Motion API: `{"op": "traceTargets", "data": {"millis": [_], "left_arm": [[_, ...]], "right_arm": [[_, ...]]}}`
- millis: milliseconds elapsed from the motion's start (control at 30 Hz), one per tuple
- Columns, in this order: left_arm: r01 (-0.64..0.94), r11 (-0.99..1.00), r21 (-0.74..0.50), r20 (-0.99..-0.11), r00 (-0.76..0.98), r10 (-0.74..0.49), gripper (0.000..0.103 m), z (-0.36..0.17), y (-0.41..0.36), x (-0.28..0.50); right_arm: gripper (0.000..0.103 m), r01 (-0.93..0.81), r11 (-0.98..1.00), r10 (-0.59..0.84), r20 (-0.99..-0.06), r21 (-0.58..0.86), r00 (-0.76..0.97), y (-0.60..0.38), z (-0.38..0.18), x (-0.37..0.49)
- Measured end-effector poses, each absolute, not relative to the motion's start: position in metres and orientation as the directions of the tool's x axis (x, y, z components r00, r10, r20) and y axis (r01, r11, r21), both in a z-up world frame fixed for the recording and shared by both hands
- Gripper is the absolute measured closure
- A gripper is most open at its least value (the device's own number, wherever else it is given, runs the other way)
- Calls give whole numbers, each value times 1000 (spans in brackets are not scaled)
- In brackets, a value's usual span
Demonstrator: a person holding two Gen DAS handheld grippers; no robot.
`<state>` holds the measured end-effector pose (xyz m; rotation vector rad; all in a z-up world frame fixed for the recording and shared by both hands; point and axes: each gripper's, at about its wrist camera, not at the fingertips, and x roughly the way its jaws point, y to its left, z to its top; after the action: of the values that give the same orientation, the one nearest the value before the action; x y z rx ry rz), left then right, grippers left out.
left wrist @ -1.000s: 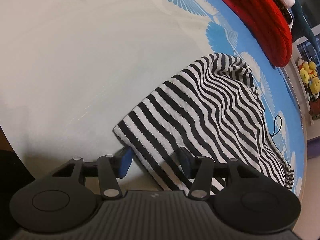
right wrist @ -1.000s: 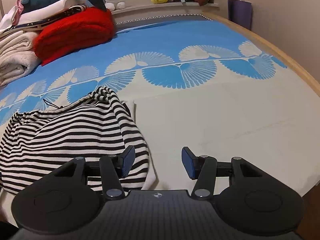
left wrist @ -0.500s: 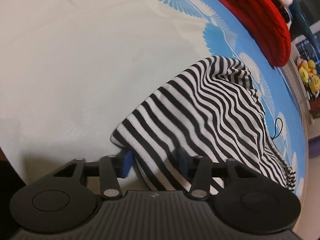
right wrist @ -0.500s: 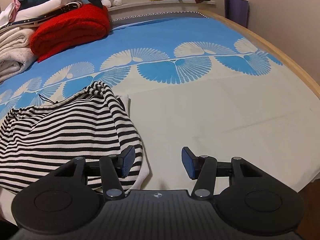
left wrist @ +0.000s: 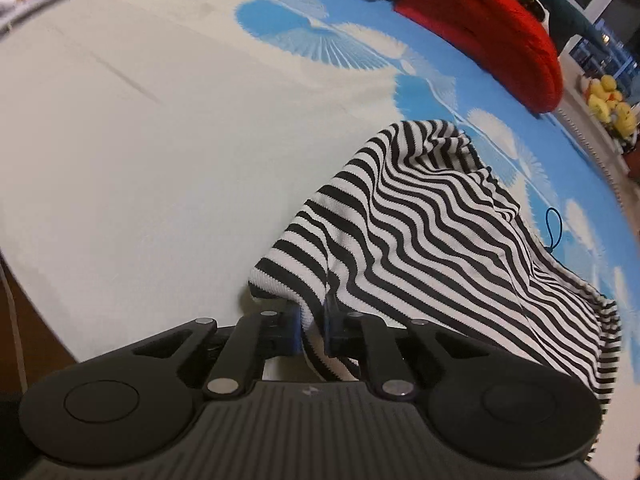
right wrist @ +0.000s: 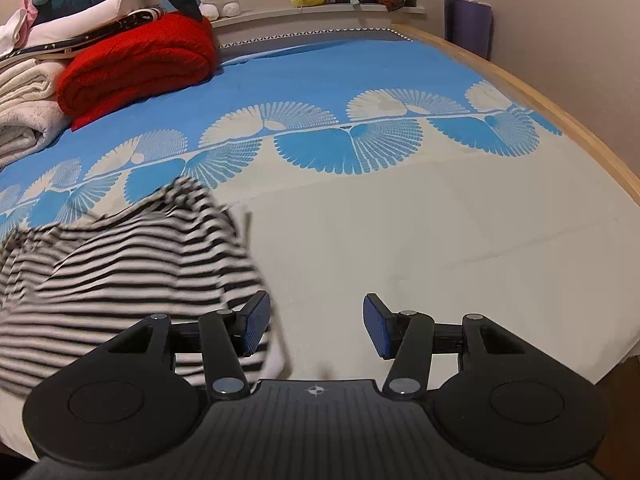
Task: Fold small clothes
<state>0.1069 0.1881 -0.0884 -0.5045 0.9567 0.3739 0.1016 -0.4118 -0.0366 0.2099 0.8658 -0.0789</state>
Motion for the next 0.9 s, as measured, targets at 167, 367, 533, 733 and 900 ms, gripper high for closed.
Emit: {"op": "traceTargets", "data": {"millis": [167,367,533,733,900], "left_arm": [[-412,908,-78,-817,548,178,93,-38,154,120],[-137,977,163,-676,706,212,94,24,17,140],[168,945,280,-599,800,35,95,20,-147,123],[542,818,195,-768,603,-217,90,-65,-286,90],[599,801,-9,-800,476,-366,90,-67,-267,86]], "right_arm": [[49,193,962,22,-761,193,649,-423,-34,103],[50,236,946,0,-730,221,683,-446,-24,101],[50,271,936,-38,-700,225,713,-468,-18,93],[50,285,935,-65,-689,211,722,-488,-20,84],[50,277,932,-40,-694,233,718,-499,-25,80]]}}
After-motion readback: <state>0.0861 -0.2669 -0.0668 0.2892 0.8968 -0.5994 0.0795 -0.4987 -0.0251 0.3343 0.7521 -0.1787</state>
